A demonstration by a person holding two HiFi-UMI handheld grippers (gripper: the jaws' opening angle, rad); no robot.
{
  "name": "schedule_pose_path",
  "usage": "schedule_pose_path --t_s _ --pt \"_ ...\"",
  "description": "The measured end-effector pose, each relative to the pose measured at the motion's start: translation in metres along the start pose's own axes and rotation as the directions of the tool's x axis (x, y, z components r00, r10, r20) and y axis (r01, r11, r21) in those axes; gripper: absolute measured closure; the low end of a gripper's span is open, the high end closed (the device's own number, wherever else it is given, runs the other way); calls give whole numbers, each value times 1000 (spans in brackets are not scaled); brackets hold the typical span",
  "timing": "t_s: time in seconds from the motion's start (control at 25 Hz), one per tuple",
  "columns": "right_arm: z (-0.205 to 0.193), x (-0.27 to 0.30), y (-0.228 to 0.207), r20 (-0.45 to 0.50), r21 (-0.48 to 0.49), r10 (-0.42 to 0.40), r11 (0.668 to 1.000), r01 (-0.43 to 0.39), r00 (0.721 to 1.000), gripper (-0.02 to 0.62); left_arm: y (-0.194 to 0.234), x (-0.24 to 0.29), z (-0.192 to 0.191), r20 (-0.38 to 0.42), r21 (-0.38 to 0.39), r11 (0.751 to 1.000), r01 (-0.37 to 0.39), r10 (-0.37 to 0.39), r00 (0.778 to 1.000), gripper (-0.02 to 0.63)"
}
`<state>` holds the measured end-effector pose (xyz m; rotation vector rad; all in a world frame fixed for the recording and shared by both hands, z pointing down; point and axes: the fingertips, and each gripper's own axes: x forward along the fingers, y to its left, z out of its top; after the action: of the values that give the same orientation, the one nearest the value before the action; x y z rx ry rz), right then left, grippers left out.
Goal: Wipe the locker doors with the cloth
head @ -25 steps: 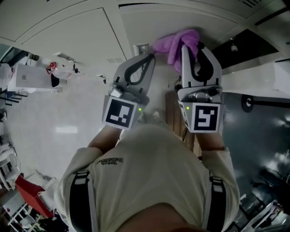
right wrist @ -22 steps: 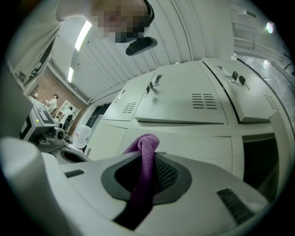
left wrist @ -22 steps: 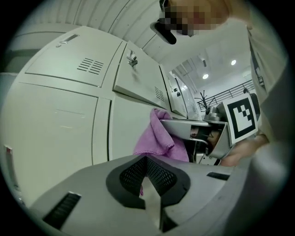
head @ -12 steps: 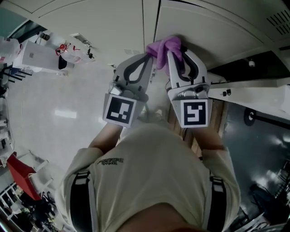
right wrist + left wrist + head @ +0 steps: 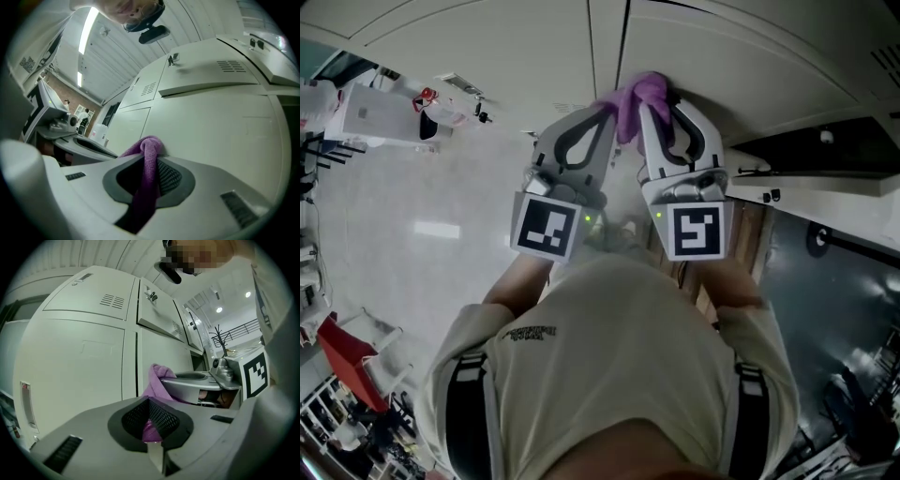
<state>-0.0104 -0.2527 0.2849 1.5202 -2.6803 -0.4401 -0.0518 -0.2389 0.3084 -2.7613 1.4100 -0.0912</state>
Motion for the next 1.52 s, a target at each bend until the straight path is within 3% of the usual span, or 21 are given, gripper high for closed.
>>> schedule_pose_path --t_s 0.4,0.96,1.28,1.52 --pt "-16 -32 -46 -55 -21 -117 993 116 992 538 -40 26 0 -10 8 993 117 -116 993 604" --pt "-44 -82 -117 -127 -25 -303 953 302 945 535 -97 72 -4 -19 5 965 264 -263 964 604" --pt "-53 -97 -138 -152 7 -374 925 379 915 537 -105 79 -10 -31 1 959 283 -283 959 604" --pt "-50 -98 -128 -133 28 -357 931 363 925 538 -96 69 -12 -23 -2 967 256 -256 966 604"
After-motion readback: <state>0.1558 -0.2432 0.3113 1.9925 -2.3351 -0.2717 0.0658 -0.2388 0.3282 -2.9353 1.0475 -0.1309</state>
